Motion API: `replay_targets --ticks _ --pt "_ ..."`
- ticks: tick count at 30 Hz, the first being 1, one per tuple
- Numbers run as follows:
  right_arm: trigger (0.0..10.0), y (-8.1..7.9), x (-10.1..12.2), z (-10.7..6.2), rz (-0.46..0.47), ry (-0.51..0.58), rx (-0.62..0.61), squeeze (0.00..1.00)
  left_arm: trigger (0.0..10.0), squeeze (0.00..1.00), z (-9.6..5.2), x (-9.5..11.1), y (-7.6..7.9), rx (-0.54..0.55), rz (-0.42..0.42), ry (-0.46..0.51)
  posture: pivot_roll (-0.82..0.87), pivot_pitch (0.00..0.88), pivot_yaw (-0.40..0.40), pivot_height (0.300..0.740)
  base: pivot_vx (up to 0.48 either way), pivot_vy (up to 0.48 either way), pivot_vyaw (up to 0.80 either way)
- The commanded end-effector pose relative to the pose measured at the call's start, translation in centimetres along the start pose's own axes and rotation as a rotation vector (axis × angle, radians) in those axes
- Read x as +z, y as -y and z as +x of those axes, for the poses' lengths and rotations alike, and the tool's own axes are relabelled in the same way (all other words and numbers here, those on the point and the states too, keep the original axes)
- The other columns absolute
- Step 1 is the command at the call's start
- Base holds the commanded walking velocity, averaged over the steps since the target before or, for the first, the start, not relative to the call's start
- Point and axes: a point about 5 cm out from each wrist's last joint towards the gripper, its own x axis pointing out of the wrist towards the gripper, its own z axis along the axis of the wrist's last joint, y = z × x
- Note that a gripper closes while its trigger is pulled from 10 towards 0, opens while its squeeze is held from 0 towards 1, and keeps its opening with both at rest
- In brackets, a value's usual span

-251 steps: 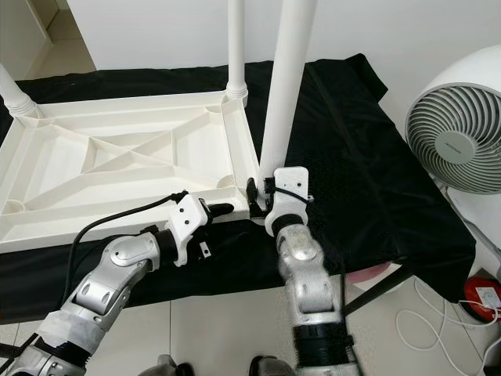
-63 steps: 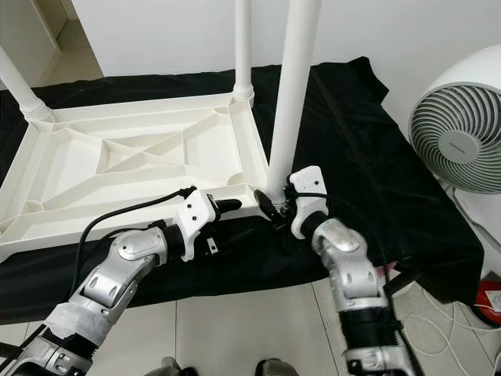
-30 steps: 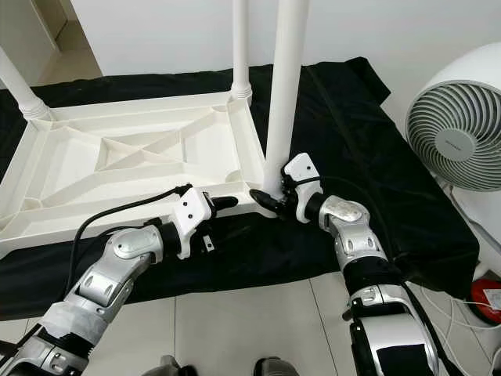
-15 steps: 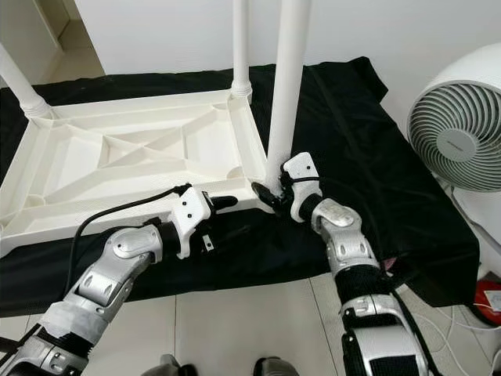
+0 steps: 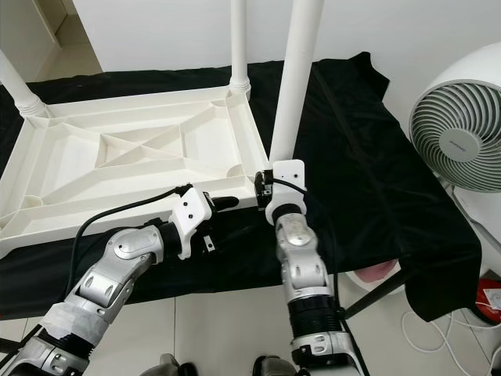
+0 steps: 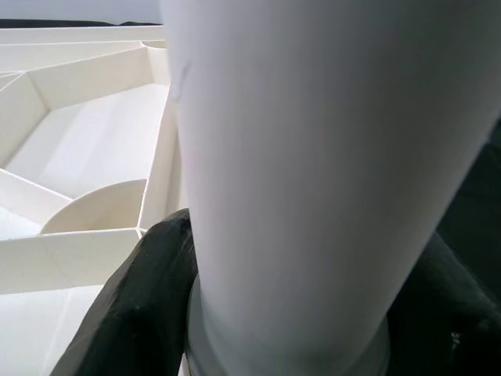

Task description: Building children table

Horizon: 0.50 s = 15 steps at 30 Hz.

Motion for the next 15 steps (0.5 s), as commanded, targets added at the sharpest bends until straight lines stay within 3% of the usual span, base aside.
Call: replay_targets --ticks 1,2,3,10,13,15 --pt "10.0 -0.2 0.0 -0.2 0.034 -0.002 -0.016 0.10 10.0 0.00 -0.2 -0.2 0.1 -0.012 -0.010 -0.009 -0.12 0.109 0.030 0.740 0.000 0.000 0.00" --pt "10.0 -0.2 0.0 -0.2 0.034 -0.002 -0.016 0.10 10.0 0.00 -0.2 -0.2 0.1 -0.012 -0.010 -0.009 -0.12 0.109 0.030 0.740 0.000 0.000 0.00" --pt "10.0 0.2 0.3 -0.3 0.037 0.011 -0.020 1.00 10.0 0.00 -0.3 -0.2 0.2 -0.013 -0.009 -0.008 -0.12 0.109 0.030 0.740 0.000 0.000 0.00" --pt "10.0 1.3 1.2 -0.5 0.032 0.063 -0.035 1.00 10.0 0.00 -0.2 -0.2 0.2 -0.015 -0.008 -0.009 -0.12 0.098 0.028 0.740 0.000 0.000 0.00" --pt "10.0 2.2 1.7 -2.0 0.038 0.139 -0.034 1.00 10.0 0.00 -0.2 -0.2 0.3 -0.018 -0.007 -0.008 -0.13 0.088 0.031 0.740 0.000 0.000 0.00" --pt "10.0 2.2 1.7 -2.0 0.038 0.139 -0.034 1.00 10.0 0.00 -0.2 -0.2 0.3 -0.018 -0.007 -0.008 -0.13 0.088 0.031 0.740 0.000 0.000 0.00"
